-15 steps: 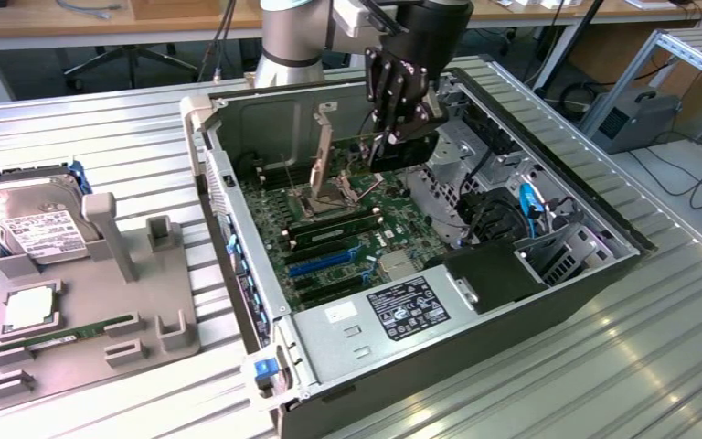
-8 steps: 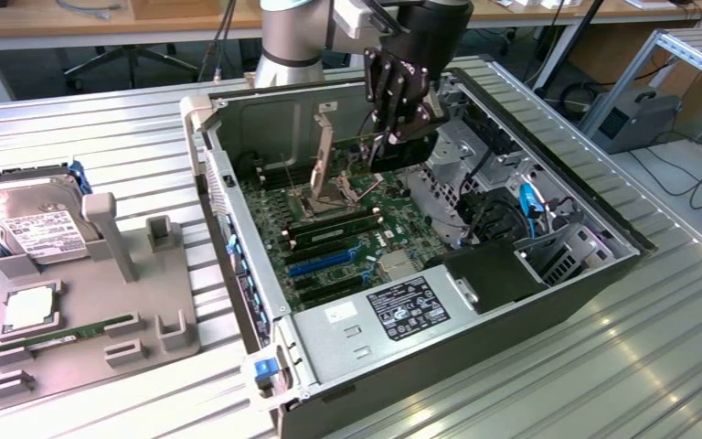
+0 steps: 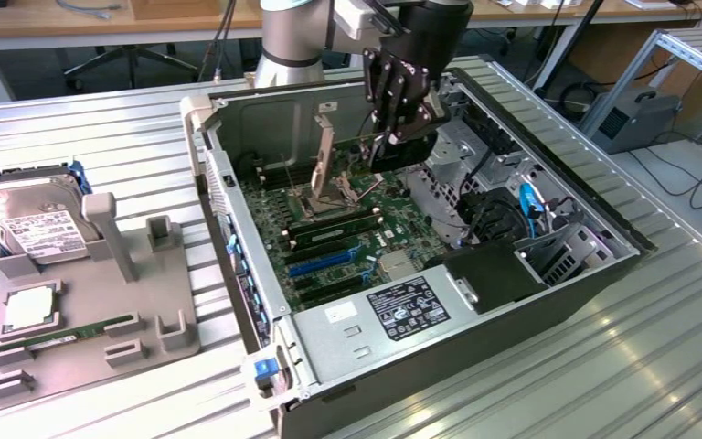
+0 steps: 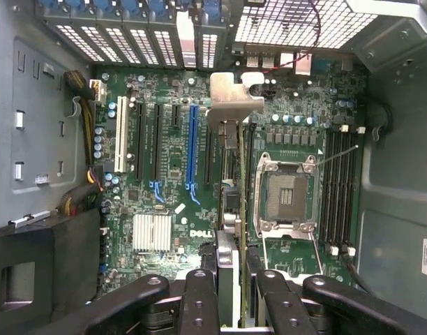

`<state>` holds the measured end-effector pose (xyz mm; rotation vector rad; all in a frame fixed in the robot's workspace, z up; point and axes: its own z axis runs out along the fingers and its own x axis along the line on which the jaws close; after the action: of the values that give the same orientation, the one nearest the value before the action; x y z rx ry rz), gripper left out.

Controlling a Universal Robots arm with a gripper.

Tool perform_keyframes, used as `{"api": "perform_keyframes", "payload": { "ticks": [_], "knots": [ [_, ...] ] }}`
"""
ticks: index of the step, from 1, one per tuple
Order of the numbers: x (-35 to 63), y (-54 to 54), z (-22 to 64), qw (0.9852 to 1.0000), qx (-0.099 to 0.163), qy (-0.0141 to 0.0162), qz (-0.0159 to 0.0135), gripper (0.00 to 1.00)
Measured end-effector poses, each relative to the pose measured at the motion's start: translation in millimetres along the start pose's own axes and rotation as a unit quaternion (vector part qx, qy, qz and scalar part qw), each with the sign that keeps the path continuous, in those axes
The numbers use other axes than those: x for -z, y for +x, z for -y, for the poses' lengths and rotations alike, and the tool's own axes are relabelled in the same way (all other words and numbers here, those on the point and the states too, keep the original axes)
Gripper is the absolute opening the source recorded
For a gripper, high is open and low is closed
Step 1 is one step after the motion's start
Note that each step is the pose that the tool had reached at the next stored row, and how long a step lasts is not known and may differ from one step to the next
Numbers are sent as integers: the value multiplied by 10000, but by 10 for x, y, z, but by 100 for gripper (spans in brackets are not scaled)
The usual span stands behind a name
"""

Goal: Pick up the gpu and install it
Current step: 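Insert the gpu into the slot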

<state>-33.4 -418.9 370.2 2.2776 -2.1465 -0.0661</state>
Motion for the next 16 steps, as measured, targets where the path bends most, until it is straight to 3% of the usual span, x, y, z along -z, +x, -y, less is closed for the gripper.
{"api": "perform_keyframes", "payload": {
  "ticks": [16],
  "knots": [
    [-2, 0, 0, 9997, 235, -5, -10, 27]
  ]
}}
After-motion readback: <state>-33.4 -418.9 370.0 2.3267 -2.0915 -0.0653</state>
